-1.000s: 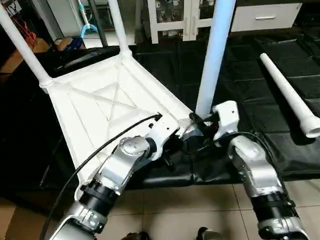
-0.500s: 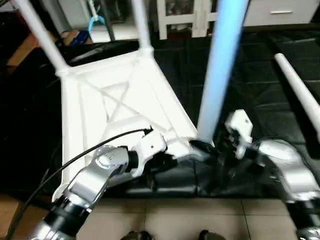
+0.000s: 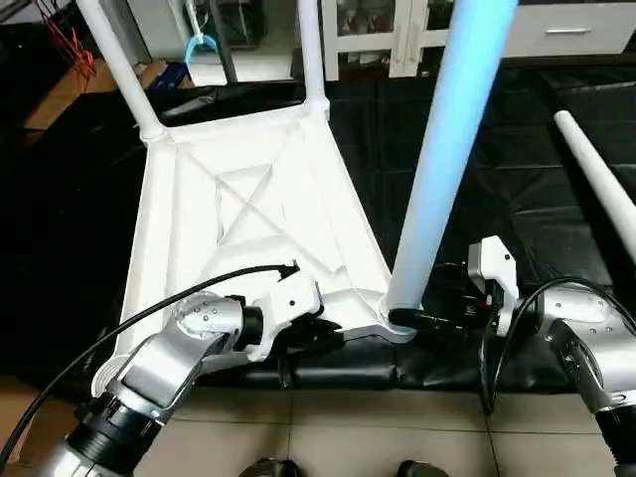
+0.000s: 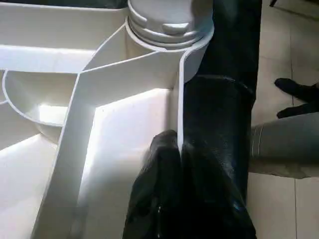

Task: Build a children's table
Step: Rotate leg to tighten

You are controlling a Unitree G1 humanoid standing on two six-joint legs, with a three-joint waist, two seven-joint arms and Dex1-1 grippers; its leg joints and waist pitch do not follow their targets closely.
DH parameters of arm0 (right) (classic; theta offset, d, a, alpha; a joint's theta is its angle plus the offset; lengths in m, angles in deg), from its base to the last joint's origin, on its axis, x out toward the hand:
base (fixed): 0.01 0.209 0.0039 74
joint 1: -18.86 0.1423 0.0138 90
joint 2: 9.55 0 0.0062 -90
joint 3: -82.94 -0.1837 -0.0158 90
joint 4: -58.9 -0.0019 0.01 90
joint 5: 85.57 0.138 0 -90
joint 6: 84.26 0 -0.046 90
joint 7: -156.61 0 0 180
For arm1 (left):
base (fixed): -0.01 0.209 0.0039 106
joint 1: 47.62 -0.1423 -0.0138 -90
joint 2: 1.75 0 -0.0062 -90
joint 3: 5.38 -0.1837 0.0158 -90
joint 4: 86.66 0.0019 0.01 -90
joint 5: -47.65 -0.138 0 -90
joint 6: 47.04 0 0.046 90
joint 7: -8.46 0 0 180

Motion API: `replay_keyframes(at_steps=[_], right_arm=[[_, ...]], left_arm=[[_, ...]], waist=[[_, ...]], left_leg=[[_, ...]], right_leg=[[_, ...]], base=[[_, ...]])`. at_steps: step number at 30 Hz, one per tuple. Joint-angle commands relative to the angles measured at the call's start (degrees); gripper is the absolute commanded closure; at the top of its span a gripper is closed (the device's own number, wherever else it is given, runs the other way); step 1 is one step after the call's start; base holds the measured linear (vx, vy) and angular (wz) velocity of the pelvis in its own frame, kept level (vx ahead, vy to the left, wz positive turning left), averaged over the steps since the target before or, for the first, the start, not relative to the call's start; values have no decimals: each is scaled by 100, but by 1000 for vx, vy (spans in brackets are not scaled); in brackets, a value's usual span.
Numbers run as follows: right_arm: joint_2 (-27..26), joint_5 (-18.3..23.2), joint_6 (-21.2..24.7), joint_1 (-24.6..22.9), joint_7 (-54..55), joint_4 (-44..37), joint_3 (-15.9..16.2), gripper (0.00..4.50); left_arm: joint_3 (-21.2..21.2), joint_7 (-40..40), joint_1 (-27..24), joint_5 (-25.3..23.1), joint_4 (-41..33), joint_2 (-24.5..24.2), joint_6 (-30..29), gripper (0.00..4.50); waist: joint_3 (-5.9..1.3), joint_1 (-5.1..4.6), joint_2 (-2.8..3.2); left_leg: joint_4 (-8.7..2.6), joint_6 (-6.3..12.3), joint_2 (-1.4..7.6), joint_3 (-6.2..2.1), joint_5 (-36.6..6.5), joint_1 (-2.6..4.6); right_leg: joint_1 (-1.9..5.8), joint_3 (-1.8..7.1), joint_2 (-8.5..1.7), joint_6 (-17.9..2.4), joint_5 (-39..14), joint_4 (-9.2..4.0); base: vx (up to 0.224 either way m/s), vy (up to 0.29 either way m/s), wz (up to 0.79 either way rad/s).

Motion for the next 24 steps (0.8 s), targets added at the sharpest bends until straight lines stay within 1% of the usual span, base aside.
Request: replay_keyframes(at_steps=[1, 2, 3, 6, 7, 9, 10, 11, 12, 13, 14, 17, 18, 19, 20, 21, 22, 23, 24], right_arm=[[-68, 111, 97, 38, 22, 33, -40, 106], [-68, 111, 97, 38, 22, 33, -40, 121], [-72, 119, 115, 41, 8, 41, -39, 127], [-65, 134, 159, 32, -32, 43, -26, 137], [-67, 136, 168, 30, -34, 56, -24, 158], [-68, 134, 166, 28, -33, 61, -23, 168], [-69, 129, 171, 21, -33, 82, -20, 180], [-71, 130, 179, 18, -33, 87, -21, 180], [-78, 135, 205, 8, -30, 98, -31, 180], [-78, 135, 205, 8, -30, 98, -31, 189], [-115, 133, 245, 7, 70, 148, -79, 210], [-192, 14, 227, 54, 355, 297, -126, 231], [-268, -85, 192, 91, 592, 414, -153, 241], [-395, -253, 156, 143, 1011, 564, -188, 247], [-481, -362, 133, 176, 1289, 659, -211, 247], [-818, -612, 217, 269, 2259, 844, -327, 249], [-993, -681, 293, 311, 2686, 903, -393, 254], [-1178, -757, 374, 355, 3118, 956, -446, 256], [-1178, -757, 374, 355, 3118, 956, -446, 256]], left_arm=[[-334, 188, -155, -87, 94, -46, -165, 450], [-334, 188, -155, -87, 94, -46, -165, 450], [-338, 189, -162, -90, 90, -43, -164, 450], [-346, 192, -175, -88, 80, -42, -172, 450], [-349, 194, -174, -87, 78, -46, -178, 450], [-349, 193, -175, -86, 77, -46, -180, 450], [-351, 194, -176, -84, 73, -48, -185, 450], [-351, 193, -176, -84, 73, -48, -187, 450], [-351, 190, -174, -88, 75, -47, -188, 450], [-351, 190, -174, -88, 75, -47, -188, 450], [-334, 159, -167, -82, 94, -16, -192, 450], [-279, 44, -142, -85, 148, 62, -218, 450], [-233, -65, -110, -100, 223, 136, -211, 450], [-164, -253, -54, -138, 348, 247, -230, 450], [-120, -379, -16, -166, 433, 321, -243, 450], [-62, -734, 147, -320, 743, 509, -223, 450], [-32, -923, 238, -393, 898, 614, -221, 450], [-12, -1038, 294, -434, 991, 679, -222, 450], [-12, -1038, 294, -434, 991, 679, -222, 450]], waist=[[-303, -44, -110], [-305, -47, -111], [-313, -44, -117], [-320, -44, -108], [-321, -42, -112], [-315, -41, -107], [-309, -43, -109], [-307, -45, -108], [-303, -45, -107], [-300, -46, -106], [-299, -47, -103], [-286, -60, -104], [-280, -69, -104], [-276, -84, -109], [-255, -112, -109], [-240, -168, -136], [-230, -217, -133], [-230, -237, -131], [-229, -278, -127]], left_leg=[[-483, 329, 317, -154, -1587, 157], [-482, 344, 316, -156, -1549, 146], [-475, 376, 314, -154, -1486, 144], [-466, 458, 316, -155, -1347, 128], [-462, 477, 316, -153, -1330, 129], [-465, 489, 317, -152, -1347, 129], [-469, 481, 318, -152, -1385, 128], [-472, 472, 319, -153, -1414, 129], [-477, 446, 319, -152, -1473, 135], [-481, 430, 321, -154, -1496, 137], [-486, 408, 321, -157, -1524, 138], [-496, 350, 320, -156, -1602, 136], [-507, 305, 319, -166, -1663, 131], [-506, 286, 311, -158, -1714, 133], [-514, 207, 302, -159, -1826, 134], [-528, 124, 288, -170, -1955, 117], [-537, 6, 263, -191, -2078, 106], [-545, -51, 258, -216, -2148, 103], [-563, -121, 255, -244, -2291, 89]], right_leg=[[160, 99, -219, -1301, -1604, -383], [166, 97, -218, -1308, -1555, -378], [169, 95, -214, -1324, -1464, -372], [180, 88, -213, -1375, -1276, -354], [179, 87, -215, -1387, -1253, -352], [176, 88, -217, -1391, -1290, -357], [175, 89, -218, -1384, -1350, -364], [174, 90, -220, -1378, -1393, -367], [167, 91, -218, -1357, -1477, -378], [164, 92, -220, -1349, -1513, -380], [162, 92, -217, -1333, -1550, -382], [147, 96, -217, -1310, -1632, -395], [152, 95, -221, -1279, -1734, -398], [141, 94, -219, -1268, -1800, -408], [116, 97, -218, -1217, -1990, -429], [109, 91, -216, -1130, -2247, -446], [102, 83, -223, -1013, -2582, -456], [107, 73, -229, -947, -2729, -462], [105, 64, -235, -817, -2910, -475]], base=[[0, 0, 0], [0, 0, 0], [0, 0, 0], [0, 0, 0], [0, 0, 0], [0, 0, 0], [0, 0, 0], [0, 0, 0], [0, 0, 0], [0, 0, 0], [0, 0, 0], [0, 0, 0], [0, 0, 0], [0, 0, 0], [0, 0, 0], [0, 0, 0], [0, 0, 0], [-53, -2, -9], [-52, 3, -13]])
